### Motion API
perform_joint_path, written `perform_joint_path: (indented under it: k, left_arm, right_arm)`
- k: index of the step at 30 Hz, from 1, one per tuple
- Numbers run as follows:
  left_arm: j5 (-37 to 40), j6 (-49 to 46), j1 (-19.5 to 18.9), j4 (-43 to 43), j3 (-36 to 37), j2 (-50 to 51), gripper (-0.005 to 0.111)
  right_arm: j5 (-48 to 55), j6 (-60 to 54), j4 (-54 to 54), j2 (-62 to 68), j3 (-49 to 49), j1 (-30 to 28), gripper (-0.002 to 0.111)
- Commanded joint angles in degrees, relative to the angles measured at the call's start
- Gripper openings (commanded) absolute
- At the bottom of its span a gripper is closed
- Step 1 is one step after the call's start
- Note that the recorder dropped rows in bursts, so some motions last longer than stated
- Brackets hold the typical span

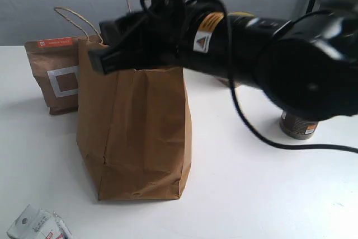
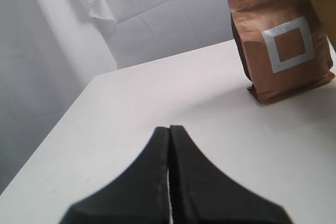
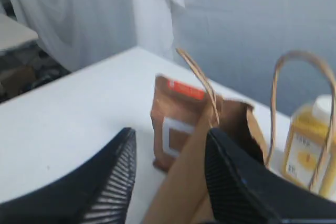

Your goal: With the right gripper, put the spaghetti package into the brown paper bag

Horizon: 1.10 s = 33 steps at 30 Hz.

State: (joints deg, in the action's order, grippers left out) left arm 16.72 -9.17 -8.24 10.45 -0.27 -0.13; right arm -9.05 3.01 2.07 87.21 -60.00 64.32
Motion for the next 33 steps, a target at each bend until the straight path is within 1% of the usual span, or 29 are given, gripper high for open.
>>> perform_joint_path:
  k: [1, 2, 3, 4, 5, 7, 9, 12, 17, 25, 33]
  left_arm:
    - [-0.3, 0.2, -0.3, -0.3, 0.3, 0.1, 0.0]
    - [-0.3, 0.2, -0.3, -0.3, 0.3, 0.1, 0.0]
    - [-0.3, 0.2, -0.3, -0.3, 0.3, 0.1, 0.0]
    - [-0.3, 0.2, -0.3, -0.3, 0.3, 0.1, 0.0]
    - [-0.3, 0.2, -0.3, -0.3, 0.3, 0.1, 0.0]
    - [-0.3, 0.2, -0.3, -0.3, 0.3, 0.1, 0.0]
    - [-0.3, 0.2, -0.3, -0.3, 0.3, 0.1, 0.0]
    - [-0.3, 0.2, -0.3, -0.3, 0.3, 0.1, 0.0]
    - [-0.3, 0.2, -0.3, -0.3, 0.3, 0.1, 0.0]
    - [-0.3, 0.2, -0.3, -0.3, 0.3, 0.1, 0.0]
    - [-0.3, 0.2, -0.3, -0.3, 0.3, 0.1, 0.0]
  right_arm:
    - [0.9, -1.7, -1.1, -10.9, -0.2, 0.4, 0.025]
    - [2.8, -1.7, -2.1, -12.6, 0.0, 0.3, 0.019]
    - [6.6, -2.2, -3.8, -15.3, 0.2, 0.2, 0.006]
    - [9.4, -2.6, -5.1, -18.2, 1.8, -0.9, 0.0]
    - [9.6, -2.6, -5.3, -19.8, 3.3, -1.5, 0.0]
    - [9.6, -2.6, -5.3, -25.0, 9.5, -4.7, 0.0]
    - [9.0, -2.6, -5.0, -30.3, 16.6, -8.8, 0.0]
    - [8.3, -2.6, -4.3, -40.6, 28.3, -16.7, 0.0]
    - [8.3, -2.6, -4.2, -50.5, 38.4, -26.5, 0.0]
    - [8.3, -2.6, -2.7, -63.0, 49.7, -37.1, 0.0]
    - [8.3, -3.0, -0.7, -71.9, 57.6, -46.2, 0.0]
